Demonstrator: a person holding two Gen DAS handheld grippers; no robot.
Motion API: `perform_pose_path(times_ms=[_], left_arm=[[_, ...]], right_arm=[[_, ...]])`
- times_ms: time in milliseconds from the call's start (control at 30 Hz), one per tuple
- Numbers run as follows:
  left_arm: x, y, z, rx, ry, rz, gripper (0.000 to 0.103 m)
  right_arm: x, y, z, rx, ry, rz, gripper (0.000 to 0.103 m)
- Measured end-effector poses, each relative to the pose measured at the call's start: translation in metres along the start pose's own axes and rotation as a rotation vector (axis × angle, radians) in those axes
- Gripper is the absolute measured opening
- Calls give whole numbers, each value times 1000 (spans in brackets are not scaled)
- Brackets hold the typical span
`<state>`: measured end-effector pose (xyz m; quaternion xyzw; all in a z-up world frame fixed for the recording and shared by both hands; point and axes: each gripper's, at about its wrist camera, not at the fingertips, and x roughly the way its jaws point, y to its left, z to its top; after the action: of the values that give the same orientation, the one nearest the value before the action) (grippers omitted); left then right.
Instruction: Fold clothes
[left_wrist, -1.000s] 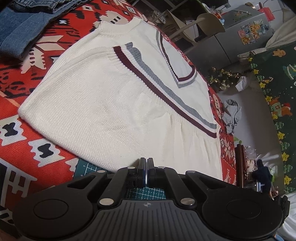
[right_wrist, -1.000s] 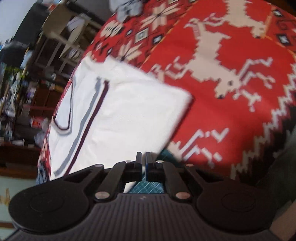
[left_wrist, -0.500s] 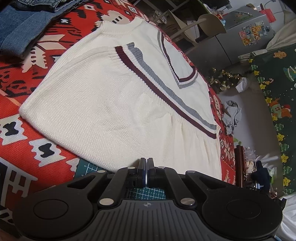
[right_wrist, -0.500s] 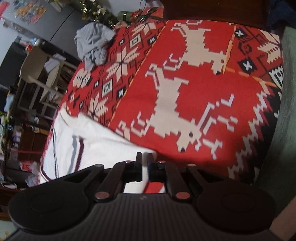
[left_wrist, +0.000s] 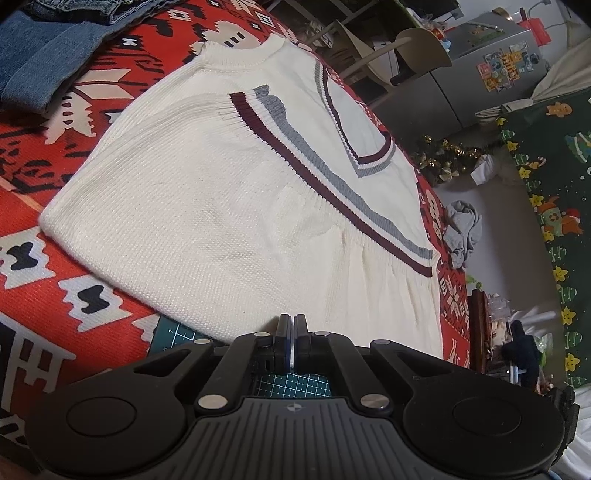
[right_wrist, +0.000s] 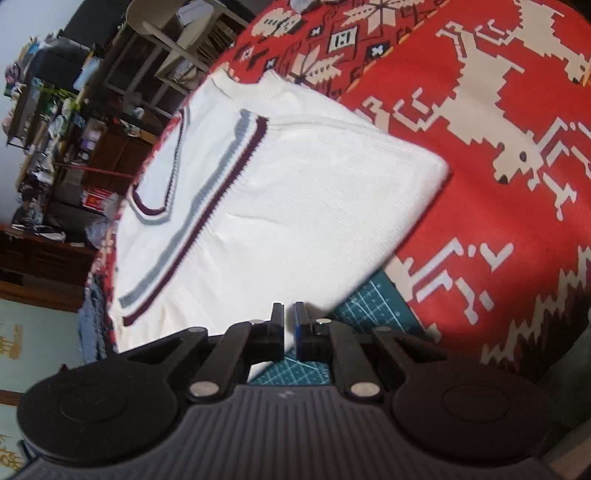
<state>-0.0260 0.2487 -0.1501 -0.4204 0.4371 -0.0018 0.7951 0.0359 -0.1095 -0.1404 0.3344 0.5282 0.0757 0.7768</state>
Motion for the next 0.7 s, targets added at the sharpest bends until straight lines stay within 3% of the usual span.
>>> perform_pose_path(times_ms=[200,400,500,633,700], left_arm=[[-1,1,1,-4,-1,-1,0],[-3,2,2,-7,-15,-30,0],[-2,-4,-1,20,6,-68,0],[4,-8,-4,53,37,-61,0],[6,-6,-4,48,39,-42,0]], right_arm=[[-14,-4,0,26,-94,-80,4],[1,12,-14,-66,-9,8,7],[9,21,-20,-113,34,53,7],[18,31,-29,-175,91,113,7],[22,28,-30,-153,101,92,1]])
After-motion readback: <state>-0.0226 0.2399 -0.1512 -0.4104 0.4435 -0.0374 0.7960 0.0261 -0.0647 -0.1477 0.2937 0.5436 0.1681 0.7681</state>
